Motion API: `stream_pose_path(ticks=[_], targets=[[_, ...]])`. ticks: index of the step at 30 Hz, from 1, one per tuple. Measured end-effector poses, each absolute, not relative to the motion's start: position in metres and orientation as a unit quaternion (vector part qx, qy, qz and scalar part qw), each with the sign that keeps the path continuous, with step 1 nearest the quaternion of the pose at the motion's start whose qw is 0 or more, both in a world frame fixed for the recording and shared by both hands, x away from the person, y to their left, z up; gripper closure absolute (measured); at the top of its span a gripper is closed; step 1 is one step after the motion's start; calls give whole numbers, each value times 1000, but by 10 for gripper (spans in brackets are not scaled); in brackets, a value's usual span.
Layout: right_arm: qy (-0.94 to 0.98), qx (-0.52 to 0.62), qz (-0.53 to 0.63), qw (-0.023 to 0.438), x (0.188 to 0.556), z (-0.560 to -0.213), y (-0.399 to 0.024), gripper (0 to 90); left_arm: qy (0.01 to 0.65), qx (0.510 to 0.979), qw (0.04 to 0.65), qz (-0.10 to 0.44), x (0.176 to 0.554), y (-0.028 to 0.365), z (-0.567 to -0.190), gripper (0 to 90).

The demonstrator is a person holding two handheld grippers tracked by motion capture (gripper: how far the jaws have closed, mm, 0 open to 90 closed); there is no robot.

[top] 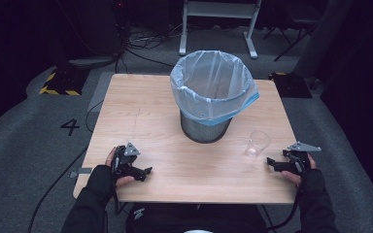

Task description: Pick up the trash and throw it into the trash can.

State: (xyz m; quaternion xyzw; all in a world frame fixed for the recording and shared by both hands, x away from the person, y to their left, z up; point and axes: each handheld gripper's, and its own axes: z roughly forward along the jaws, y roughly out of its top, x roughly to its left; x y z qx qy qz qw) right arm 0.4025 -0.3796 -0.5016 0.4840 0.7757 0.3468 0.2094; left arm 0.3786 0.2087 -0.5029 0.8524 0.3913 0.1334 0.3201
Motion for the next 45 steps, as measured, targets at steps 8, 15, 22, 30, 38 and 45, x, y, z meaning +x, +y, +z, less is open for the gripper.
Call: stream_pose_path(ticks=[8, 15, 22, 30, 38, 45], targets=[[758, 488, 369, 225, 401, -493, -382, 192, 392, 852, 320, 134, 379, 209, -503, 2], [744, 484, 391, 246, 397, -481, -383, 233, 393, 852, 320, 133, 378, 209, -503, 2], [728, 475, 421, 259, 396, -463, -384, 248, 392, 852, 320, 134, 378, 209, -503, 2], [724, 460, 439, 267, 395, -450, -382, 260, 392, 852, 320, 134, 378, 209, -503, 2], [722, 450, 452, 268, 392, -437, -375, 255, 393, 852, 320, 134, 378, 209, -503, 2], [715, 444, 462, 278, 391, -430, -374, 259, 393, 852, 320, 133, 378, 209, -503, 2]])
